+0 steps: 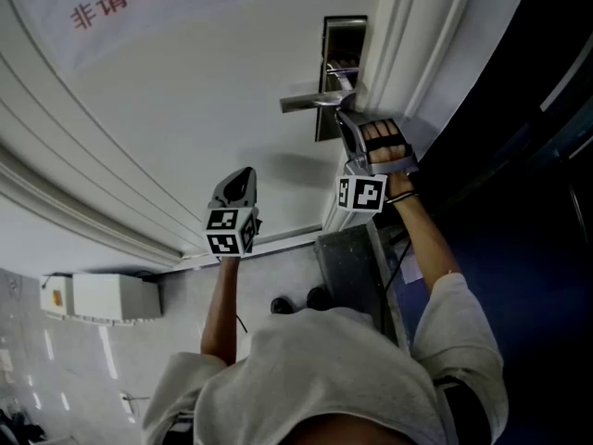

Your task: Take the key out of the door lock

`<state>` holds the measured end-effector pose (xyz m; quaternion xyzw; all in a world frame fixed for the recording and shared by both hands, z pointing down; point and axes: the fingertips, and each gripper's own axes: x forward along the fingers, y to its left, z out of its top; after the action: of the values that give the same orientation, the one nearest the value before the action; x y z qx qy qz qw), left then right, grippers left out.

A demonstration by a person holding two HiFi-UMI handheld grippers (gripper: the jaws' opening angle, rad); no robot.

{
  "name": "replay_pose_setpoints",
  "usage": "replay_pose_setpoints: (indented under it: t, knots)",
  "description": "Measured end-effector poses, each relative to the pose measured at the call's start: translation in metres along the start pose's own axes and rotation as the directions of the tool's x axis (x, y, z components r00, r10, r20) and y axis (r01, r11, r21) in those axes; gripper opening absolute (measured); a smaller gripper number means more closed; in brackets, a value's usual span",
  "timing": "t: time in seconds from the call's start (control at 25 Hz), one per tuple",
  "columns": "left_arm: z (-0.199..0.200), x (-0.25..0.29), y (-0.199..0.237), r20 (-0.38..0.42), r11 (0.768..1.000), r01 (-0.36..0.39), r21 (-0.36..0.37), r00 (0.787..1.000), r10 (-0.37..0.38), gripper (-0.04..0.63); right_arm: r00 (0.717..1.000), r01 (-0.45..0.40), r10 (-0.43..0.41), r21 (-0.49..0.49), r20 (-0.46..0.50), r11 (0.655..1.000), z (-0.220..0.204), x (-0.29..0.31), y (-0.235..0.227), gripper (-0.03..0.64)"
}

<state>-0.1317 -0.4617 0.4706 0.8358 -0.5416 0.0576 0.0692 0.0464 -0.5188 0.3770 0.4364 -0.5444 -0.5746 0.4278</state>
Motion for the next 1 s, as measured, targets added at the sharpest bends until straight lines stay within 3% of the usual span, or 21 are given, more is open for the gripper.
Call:
replay_pose_setpoints:
  t: [0.64,0.88,1.0]
  knots:
    - [0.000,-0.001,-0.015,0.008,1.000,0.026,-0.015,1.000,-0.026,0.018,1.000,0.013,-0.014,0.056,0.026,0.998,0.003,-0.039,0.006,0.029]
    - [-0.003,-0.004,-0.019,0.001,1.000,0.027,-0.013,1.000,-0.027,0.018,0.998,-0.028,0.016,0.205,0.063,0.978,0.008,-0.048,0.011,0.029]
    - [-0.001,-0.007,-0.016,0.001,1.000,0.019,-0.012,1.000,-0.019,0.018,0.996,-0.064,0.037,0.369,0.080,0.927,0.011,-0.050,0.010,0.029]
